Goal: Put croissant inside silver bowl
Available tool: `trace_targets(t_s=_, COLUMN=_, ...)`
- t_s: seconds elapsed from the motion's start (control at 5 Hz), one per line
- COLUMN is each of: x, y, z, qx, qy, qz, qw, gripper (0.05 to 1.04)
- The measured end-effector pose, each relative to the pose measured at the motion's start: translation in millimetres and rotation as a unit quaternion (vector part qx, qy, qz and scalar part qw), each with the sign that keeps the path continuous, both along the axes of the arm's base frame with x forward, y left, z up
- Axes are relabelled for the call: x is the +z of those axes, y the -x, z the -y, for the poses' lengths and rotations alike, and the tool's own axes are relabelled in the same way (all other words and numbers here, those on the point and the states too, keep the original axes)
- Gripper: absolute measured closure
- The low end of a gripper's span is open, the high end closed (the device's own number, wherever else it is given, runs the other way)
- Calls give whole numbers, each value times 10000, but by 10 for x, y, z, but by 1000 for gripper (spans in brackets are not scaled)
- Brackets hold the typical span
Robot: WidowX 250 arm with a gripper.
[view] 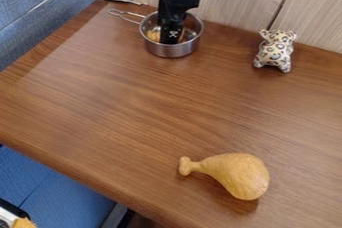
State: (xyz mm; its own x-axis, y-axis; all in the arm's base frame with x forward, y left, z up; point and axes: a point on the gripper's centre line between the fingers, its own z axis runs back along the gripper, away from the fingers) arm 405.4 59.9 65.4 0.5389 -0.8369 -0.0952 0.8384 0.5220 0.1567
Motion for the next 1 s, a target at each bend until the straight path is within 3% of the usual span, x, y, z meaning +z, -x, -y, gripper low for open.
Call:
trace_targets(t_s=0.2, x=30, y=12, z=25, qx=-8, qy=80, qz=-31, qw=10000, gripper=84)
trace_targets(t_s=0.4, x=372, y=-79, z=72, qx=16, qy=225, qz=346, qw=9991, gripper=84)
trace_targets(t_s=0.6, x=578, y=-78, z=85, qx=60, qy=315, qz=524, qw=9981, gripper=84)
trace_targets(t_s=0.8, x=829, y=-17, z=-37, qx=70, qy=288, qz=824, qw=9962, gripper=84)
trace_targets(t_s=1.0, x=857, y=-14, z=-51, qx=71, qy=292, qz=869, qw=9958, gripper=84)
